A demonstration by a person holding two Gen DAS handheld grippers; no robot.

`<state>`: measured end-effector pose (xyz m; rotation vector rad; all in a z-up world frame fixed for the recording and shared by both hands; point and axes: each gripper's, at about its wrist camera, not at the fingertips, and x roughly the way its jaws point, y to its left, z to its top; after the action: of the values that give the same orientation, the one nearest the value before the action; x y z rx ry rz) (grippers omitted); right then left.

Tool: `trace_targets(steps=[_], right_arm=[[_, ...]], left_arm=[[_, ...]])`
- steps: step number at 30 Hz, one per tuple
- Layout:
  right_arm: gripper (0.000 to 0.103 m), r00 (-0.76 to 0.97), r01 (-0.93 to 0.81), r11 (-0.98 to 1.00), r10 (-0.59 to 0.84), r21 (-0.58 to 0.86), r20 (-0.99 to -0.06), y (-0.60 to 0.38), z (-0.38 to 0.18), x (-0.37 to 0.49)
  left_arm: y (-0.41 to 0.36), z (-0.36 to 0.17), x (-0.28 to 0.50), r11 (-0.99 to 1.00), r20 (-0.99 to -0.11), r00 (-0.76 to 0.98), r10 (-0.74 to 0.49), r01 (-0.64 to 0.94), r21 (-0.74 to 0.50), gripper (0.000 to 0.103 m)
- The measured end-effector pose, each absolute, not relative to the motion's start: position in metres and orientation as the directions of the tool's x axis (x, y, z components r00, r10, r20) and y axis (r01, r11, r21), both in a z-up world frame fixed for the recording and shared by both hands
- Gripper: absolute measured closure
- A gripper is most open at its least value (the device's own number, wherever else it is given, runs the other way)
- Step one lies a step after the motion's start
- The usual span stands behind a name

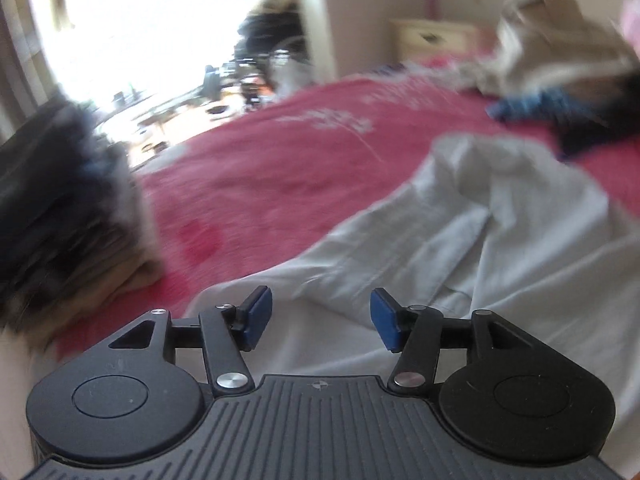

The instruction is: Fold clothes

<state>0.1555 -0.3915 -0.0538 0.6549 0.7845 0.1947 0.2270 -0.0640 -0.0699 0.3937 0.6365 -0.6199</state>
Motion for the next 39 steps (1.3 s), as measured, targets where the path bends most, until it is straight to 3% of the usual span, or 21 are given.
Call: trace_targets(steps=[5,11,20,31,39], right_arm=[[0.071,0.739,0.124,0.712,0.398,0.691,-0.543,-0.406,-0.047,0.061],[0.069,0.685,0.204,0.703,0.394,0.681,-0.613,-0.394,-0.07,-0.019],[0.068,0.616,0.224,0.687,0.45,0.692,-0.646,-0.374,-0.098,-0.079],[0.066,0.584,0.218,0.704,0.461,0.676,-0.668,-0.365,-0.108,-0.093],[0.063,0.579,0.232,0.701,0.458,0.674,-0.675,-0.369,-0.113,-0.094]], left_arm=[[-0.022,-0.023,0.197,0.835,-0.595,0.691,-0.411,0.547,0.059,0.047],[0.002,0.017,0.137,0.824,-0.584,0.63,-0.512,0.551,-0.129,0.039],[-0.017,-0.039,0.053,0.722,-0.711,0.296,-0.638,0.551,-0.418,0.038],[-0.025,-0.089,-0.009,0.731,-0.802,0.194,-0.565,0.569,-0.377,0.038],[-0.017,-0.094,-0.017,0.751,-0.814,0.209,-0.543,0.555,-0.358,0.038]])
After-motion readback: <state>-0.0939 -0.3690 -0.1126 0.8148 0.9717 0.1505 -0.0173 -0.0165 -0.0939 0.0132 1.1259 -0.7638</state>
